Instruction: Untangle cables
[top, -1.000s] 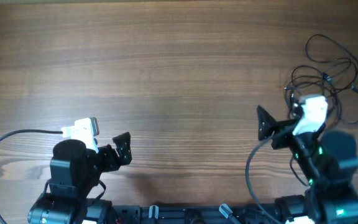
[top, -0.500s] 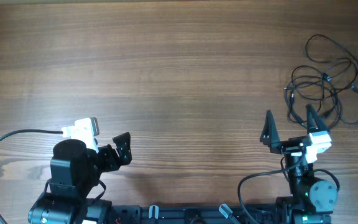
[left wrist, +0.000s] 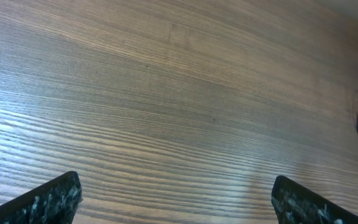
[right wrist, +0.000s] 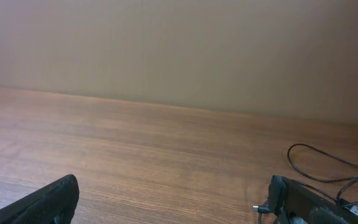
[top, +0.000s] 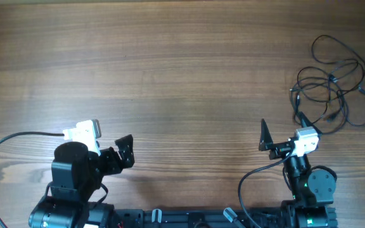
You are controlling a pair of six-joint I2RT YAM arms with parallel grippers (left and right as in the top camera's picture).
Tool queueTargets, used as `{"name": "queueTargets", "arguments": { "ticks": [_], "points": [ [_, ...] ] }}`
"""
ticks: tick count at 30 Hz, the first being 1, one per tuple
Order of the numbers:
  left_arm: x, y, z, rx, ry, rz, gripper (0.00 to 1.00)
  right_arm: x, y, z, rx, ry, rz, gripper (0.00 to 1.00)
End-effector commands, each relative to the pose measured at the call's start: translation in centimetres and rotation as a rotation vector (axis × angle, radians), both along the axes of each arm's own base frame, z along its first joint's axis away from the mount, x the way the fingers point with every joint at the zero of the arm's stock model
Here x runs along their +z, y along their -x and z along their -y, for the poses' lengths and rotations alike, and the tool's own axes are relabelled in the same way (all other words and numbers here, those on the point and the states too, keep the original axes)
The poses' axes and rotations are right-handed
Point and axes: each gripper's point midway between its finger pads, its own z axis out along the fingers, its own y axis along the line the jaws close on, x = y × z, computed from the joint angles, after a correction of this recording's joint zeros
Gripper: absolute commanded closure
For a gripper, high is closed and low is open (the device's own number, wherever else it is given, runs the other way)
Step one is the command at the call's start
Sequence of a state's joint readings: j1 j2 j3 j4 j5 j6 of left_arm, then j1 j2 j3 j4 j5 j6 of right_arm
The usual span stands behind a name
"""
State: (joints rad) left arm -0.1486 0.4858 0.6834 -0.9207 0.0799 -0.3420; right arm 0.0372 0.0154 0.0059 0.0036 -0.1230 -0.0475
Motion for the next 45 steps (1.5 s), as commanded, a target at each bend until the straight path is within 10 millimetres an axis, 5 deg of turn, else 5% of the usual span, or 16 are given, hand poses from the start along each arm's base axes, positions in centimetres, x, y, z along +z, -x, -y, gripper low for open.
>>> {"name": "queueTargets", "arguments": {
  "ticks": [1,18,26,34,38,41,45],
  "points": [
    [-0.1,0.1,0.2,-0.014,0.0,0.002,0.0,0.3,0.1,-0.1,0.006,0.009,0.016,0.0],
    [-0.2,0.4,0.2,-0.02,-0.003,-0.001,0.0,0.3,0.1,0.0,0.005,0.008,0.016,0.0],
    [1.5,-3.6,-0.5,0.024,0.047,0.439,0.0,0.3,0.1,0.0,0.005,0.008,0.016,0.0],
    [1.4,-4.2,-1.0,0.029,0.07,0.711,0.0,0.3,0.1,0.0,0.005,0.008,0.016,0.0],
    [3.2,-4.6,-1.2,-0.006,-0.045,0.885,0.0,0.3,0.1,-0.1,0.006,0.008,0.016,0.0],
    [3.0,-4.7,-1.5,0.002,-0.09,0.902,0.0,0.3,0.1,0.0,0.005,0.008,0.016,0.0],
    [0.0,-5.0,-2.0,0.022,-0.106,0.777,0.0,0.3,0.1,0.0,0.005,0.008,0.016,0.0]
  ]
}}
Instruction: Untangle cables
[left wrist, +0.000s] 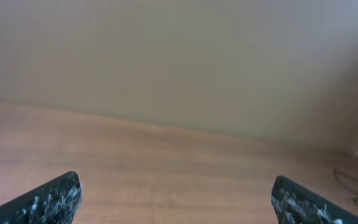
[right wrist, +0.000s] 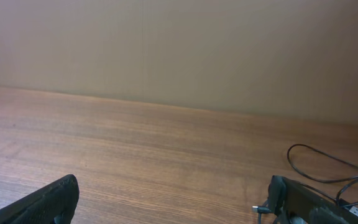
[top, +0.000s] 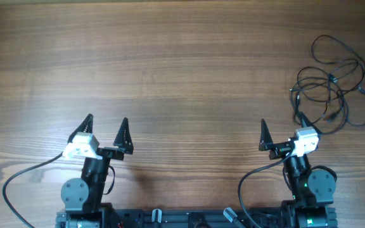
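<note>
A tangle of thin black cables (top: 331, 82) lies in loops at the far right of the wooden table. Part of it shows in the right wrist view as a black loop (right wrist: 328, 163) and a plug end (right wrist: 260, 210) beside the right fingertip. My right gripper (top: 282, 130) stands open near the front edge, just left of the tangle's lower loops, holding nothing. At the front left my left gripper (top: 106, 128) is open and empty, far from the cables. In the blurred left wrist view a faint cable (left wrist: 353, 183) shows at the far right.
A plain wall rises behind the far edge of the wooden table (top: 170, 63). The arm bases and their own black supply cords (top: 18, 183) sit along the front edge.
My left arm has swung from a low pose turned to the right into an upright pose facing the far wall, fingers still apart. The right arm and the cables have not moved.
</note>
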You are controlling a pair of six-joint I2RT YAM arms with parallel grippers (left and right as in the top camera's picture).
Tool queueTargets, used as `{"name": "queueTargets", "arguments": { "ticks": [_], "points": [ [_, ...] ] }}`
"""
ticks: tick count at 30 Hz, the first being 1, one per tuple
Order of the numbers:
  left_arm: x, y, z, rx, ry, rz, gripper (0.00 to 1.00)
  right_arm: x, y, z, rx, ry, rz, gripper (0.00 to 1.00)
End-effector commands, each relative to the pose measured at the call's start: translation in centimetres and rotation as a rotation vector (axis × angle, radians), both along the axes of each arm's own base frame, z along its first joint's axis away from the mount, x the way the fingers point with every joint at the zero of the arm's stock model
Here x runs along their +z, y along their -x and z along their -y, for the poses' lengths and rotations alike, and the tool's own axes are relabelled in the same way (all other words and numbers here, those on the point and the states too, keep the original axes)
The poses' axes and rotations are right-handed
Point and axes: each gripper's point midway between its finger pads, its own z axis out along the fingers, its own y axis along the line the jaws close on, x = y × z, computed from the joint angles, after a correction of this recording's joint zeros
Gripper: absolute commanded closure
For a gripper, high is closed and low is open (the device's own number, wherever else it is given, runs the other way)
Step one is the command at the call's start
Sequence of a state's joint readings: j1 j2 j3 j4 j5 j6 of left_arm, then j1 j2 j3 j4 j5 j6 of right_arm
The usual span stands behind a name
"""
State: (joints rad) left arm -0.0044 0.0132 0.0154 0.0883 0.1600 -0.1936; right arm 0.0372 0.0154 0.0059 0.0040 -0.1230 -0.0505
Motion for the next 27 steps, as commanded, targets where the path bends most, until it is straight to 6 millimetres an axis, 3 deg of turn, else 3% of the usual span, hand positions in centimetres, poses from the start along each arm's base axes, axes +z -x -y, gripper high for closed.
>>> {"name": "queueTargets", "arguments": {
  "ticks": [1,3,27],
  "points": [
    [-2.6,-0.2,-0.5,0.031,-0.049,-0.09,0.0,0.3,0.1,0.0,0.005,0.005,0.015,0.0],
    [-4.2,-0.1,-0.6,0.03,-0.055,-0.151,0.0,0.3,0.1,0.0,0.005,0.006,0.015,0.0],
    [-4.0,-0.1,-0.5,0.03,-0.055,-0.146,0.0,0.3,0.1,-0.1,0.006,0.005,0.015,0.0]
  ]
}}
